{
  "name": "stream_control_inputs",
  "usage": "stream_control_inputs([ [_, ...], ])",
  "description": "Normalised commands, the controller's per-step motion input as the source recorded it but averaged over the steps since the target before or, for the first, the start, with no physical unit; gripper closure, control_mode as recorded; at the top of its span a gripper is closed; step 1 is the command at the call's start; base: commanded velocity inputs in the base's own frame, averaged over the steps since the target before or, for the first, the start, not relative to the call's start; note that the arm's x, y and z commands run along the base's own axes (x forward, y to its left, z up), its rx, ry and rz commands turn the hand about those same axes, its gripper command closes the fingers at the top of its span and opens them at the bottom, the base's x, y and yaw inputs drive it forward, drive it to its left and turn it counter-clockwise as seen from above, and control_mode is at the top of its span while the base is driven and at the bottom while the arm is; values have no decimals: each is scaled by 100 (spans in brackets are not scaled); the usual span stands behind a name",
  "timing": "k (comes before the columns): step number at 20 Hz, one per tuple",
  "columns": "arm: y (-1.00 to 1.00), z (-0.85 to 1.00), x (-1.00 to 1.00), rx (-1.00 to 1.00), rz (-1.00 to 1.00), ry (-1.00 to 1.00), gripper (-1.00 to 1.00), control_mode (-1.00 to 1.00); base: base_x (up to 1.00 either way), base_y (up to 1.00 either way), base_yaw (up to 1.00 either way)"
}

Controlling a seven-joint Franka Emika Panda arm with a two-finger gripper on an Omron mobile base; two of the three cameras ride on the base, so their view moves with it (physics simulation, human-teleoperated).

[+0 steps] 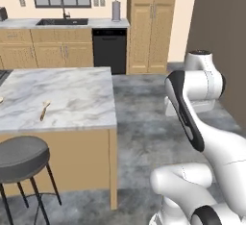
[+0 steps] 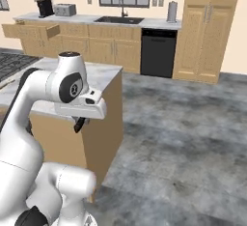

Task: Pick up the metallic utensils from the counter and place them in the open drawer. Make sure not to pick up any wooden utensils.

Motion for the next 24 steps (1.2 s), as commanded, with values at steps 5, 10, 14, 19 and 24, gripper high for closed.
stream_control_inputs([
  [5,0,0,0,0,0,0,100,100,69,-100,12],
  [10,0,0,0,0,0,0,100,100,100,-99,24],
  [14,0,0,0,0,0,0,100,100,100,-81,23],
  [19,0,0,0,0,0,0,100,100,100,-76,25],
  [24,0,0,0,0,0,0,100,100,100,-73,28],
])
